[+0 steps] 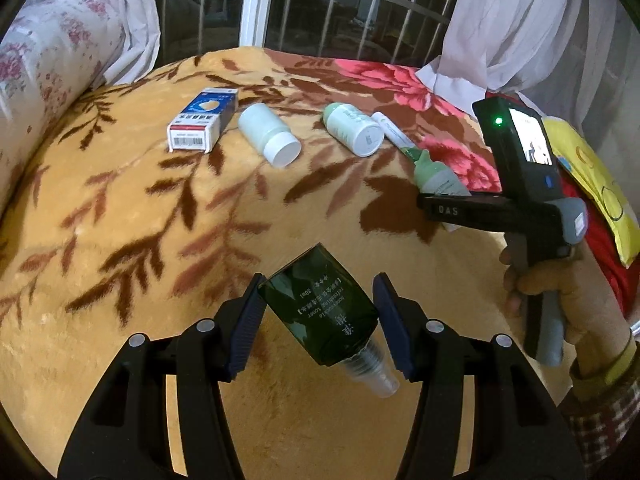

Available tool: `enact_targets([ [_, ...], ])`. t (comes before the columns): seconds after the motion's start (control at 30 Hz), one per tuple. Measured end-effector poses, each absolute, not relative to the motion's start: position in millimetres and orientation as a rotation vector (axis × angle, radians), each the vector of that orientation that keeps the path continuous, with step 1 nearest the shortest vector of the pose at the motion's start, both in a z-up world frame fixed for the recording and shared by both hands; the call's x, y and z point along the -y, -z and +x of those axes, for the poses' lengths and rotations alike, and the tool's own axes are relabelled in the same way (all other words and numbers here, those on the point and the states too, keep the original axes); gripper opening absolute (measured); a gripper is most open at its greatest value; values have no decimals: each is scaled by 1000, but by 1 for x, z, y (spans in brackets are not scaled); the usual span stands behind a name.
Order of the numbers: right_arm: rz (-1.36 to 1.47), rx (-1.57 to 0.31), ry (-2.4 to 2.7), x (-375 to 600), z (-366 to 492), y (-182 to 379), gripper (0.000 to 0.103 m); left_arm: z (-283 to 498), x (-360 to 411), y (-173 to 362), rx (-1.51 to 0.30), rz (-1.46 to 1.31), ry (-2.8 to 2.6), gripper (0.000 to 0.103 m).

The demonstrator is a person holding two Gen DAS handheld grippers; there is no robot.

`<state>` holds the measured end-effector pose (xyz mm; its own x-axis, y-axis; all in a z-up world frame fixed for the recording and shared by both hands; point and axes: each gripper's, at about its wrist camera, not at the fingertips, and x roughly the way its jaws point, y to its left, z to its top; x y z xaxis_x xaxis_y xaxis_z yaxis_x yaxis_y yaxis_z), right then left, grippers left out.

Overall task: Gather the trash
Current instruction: 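Grasp the dark green dropper bottle with left while right grasps the green-capped white bottle, then carry both bottles over the orange bin and open both grippers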

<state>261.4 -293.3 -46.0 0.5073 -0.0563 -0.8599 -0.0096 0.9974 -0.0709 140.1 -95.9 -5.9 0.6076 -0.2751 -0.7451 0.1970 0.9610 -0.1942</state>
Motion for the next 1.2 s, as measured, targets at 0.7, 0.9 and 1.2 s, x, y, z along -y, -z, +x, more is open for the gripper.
enact_targets([
  [0.7, 34, -895, -462, 205, -27, -10, 47, -23, 33, 12, -942, -36, 361, 54],
  [0.9, 25, -1060, -510, 178, -63, 47, 48, -62, 27, 63, -1107, 29, 376, 54],
  [1.2, -2, -1241, -532, 152, -81, 112, 48, -79, 13, 104, -1250, 61, 363, 55],
])
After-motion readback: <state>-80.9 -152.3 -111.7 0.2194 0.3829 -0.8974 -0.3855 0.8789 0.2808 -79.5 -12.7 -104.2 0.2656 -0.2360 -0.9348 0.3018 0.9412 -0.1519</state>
